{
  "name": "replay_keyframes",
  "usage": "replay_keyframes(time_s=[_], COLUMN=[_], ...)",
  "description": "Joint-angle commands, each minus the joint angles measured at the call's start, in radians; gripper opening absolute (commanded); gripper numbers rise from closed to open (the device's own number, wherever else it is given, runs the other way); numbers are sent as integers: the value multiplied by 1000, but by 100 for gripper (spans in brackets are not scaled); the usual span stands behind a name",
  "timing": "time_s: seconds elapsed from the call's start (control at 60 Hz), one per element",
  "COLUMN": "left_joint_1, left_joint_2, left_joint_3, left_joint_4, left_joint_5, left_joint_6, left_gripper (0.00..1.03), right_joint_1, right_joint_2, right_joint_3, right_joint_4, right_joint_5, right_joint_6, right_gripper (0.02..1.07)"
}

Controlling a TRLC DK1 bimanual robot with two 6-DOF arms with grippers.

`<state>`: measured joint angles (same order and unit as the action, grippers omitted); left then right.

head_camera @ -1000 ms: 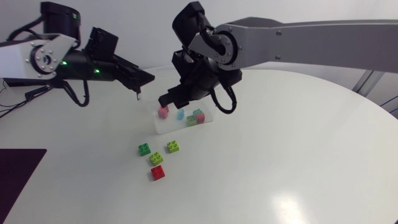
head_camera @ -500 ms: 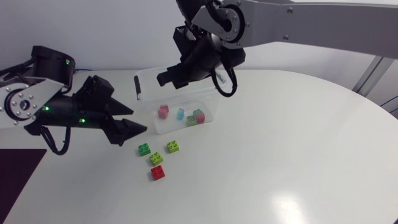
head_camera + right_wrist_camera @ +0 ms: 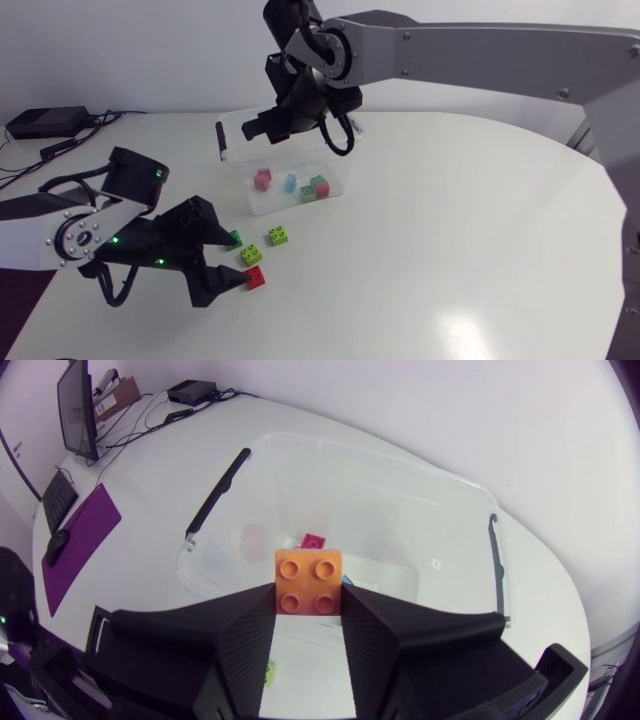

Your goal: Place the duplo bricks in the container

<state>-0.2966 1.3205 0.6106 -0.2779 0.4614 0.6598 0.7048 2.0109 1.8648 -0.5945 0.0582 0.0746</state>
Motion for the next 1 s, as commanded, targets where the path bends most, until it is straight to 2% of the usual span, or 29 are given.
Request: replay_keyframes(time_s=[0.0, 0.05, 0.15, 0.233, 0.267, 0.383, 0.583, 0.667, 0.717, 0.767, 0.783, 0.8, 0.983], left_joint_1=[-26, -41, -61, -52, -39, -18, -24, -39, -55, -62, -70, -73, -101], left_joint_2=[45, 66, 125, 190, 215, 270, 310, 336, 358, 364, 365, 365, 342], left_joint_3=[-40, -51, -71, -64, -61, -58, -51, -37, -31, -31, -32, -32, -31], left_joint_4=[28, 48, 121, 172, 189, 218, 247, 246, 252, 263, 269, 272, 273], left_joint_5=[-17, -29, -53, -61, -66, -66, -66, -67, -67, -67, -67, -67, -64], left_joint_6=[21, 20, 23, 46, 63, 101, 112, 110, 104, 103, 103, 103, 92], left_gripper=[95, 95, 95, 95, 94, 94, 91, 74, 59, 50, 41, 38, 33], right_joint_1=[2, 1, -1, 1, 1, -1, -5, -4, 1, 10, 13, 16, 45], right_joint_2=[43, 61, 75, 68, 61, 6, -127, -184, -219, -248, -259, -268, -314], right_joint_3=[42, 63, 86, 88, 86, 42, -130, -216, -271, -329, -349, -374, -556], right_joint_4=[10, -1, -18, -25, -31, -31, 9, 33, 45, 62, 68, 78, 170], right_joint_5=[15, 20, 23, 32, 32, 32, 23, 12, -8, -11, -9, -9, -11], right_joint_6=[-1, -2, -4, -6, -6, -10, -25, -25, -25, -30, -30, -30, -30], right_gripper=[28, 36, 74, 92, 95, 97, 97, 97, 97, 97, 97, 97, 97])
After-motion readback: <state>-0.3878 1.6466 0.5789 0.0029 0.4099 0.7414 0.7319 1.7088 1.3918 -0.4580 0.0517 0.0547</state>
